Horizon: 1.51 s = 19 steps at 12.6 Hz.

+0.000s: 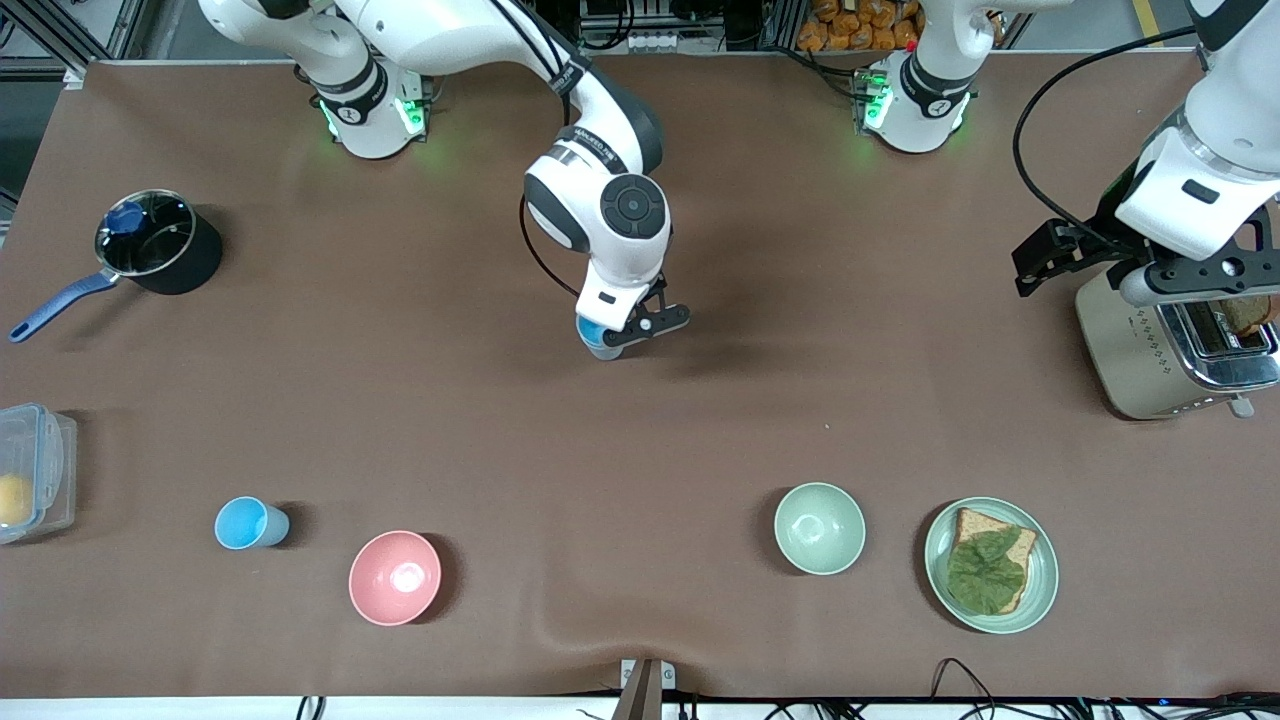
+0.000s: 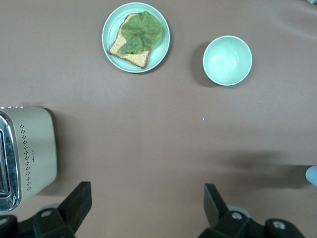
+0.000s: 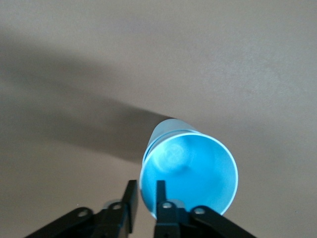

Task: Stack blue cups with both arms
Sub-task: 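Open the right gripper and lift it away from the stacked cups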

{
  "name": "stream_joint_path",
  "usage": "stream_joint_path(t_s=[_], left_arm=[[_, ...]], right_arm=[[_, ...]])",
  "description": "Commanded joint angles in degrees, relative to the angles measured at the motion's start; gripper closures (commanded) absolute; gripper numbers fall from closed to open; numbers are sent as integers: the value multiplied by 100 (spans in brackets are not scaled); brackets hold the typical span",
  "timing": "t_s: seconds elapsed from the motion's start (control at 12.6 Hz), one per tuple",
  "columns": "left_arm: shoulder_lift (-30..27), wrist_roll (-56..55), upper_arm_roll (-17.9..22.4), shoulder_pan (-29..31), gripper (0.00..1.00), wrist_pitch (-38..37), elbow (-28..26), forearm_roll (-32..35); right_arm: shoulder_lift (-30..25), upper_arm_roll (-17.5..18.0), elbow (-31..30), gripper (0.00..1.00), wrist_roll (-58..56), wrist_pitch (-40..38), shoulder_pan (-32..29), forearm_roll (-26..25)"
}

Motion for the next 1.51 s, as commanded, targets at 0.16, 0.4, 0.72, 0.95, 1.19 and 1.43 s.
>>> stream_joint_path(t_s=[0.16,0.4,0.72,0.95,1.19,1.43], left_arm=[[-190,-68,-33,-51,0,-314,-69,139],[-278,-59,-15,-42,0,-463,-87,112],[-331,-50,-15,-51,0,-569,-122,103],[-357,-41,-7,-51,0,-639,-157,77],[-366,-6,11,-51,0,-649,-148,77],[-349,3,20,-25,0,-649,-122,68]], right_arm=[[-236,-59,267,0,530,-840,-104,-27],[-657,-50,347,0,443,-1165,-604,192],[-1263,-50,295,0,-713,-1797,-1518,500],[-1545,-59,207,0,-1918,-2308,-2247,492],[-2010,-68,-205,0,-2264,-2283,-2993,430],[-2327,-129,-320,0,-3166,-2291,-3892,439]])
